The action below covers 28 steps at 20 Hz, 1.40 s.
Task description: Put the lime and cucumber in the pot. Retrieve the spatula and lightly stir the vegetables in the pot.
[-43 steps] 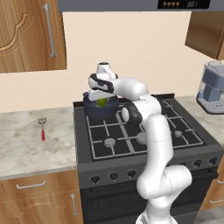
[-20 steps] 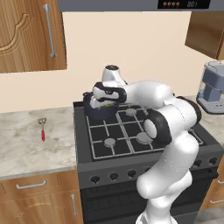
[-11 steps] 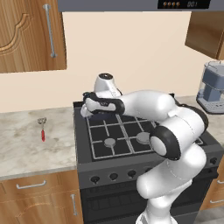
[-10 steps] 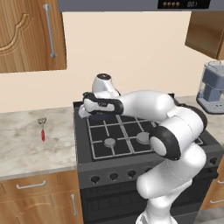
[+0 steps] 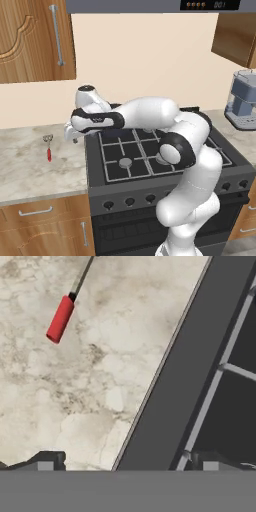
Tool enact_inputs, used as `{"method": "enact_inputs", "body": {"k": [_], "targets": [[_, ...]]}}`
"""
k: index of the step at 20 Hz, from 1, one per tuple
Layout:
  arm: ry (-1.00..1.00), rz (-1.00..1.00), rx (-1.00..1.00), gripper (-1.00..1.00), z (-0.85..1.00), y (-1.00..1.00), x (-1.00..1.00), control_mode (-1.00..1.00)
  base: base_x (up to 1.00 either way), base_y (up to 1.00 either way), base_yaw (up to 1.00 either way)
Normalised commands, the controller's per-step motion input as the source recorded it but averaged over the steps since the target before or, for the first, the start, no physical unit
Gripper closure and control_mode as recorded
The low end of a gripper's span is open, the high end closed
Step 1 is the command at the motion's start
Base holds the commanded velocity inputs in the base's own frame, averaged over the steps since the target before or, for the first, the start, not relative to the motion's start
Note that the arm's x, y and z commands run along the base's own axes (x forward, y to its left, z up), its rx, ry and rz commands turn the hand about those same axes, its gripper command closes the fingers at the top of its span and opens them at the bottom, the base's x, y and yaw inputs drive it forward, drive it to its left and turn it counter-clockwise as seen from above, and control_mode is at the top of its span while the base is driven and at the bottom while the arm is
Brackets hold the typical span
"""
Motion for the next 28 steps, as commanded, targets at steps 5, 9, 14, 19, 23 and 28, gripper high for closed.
{"method": "enact_inputs", "body": {"k": [5,9,14,19,23,28], "targets": [[0.01,-0.02,-0.05,-1.00,-0.30,0.70,0.00,-1.00,0.00,0.00,0.00],[0.00,-0.12,0.00,-1.00,-0.40,0.54,0.01,-1.00,0.00,0.00,0.00],[0.00,-0.26,0.00,-1.00,-0.46,0.64,0.22,-1.00,0.00,0.00,0.00],[0.04,-0.28,0.01,-1.00,-0.34,0.46,0.29,-1.00,0.00,0.00,0.00],[0.10,-0.08,0.01,-1.00,-0.02,0.00,0.04,-1.00,0.00,0.00,0.00],[0.01,0.00,0.03,-1.00,-0.30,0.00,0.40,-1.00,0.00,0.00,0.00]]}}
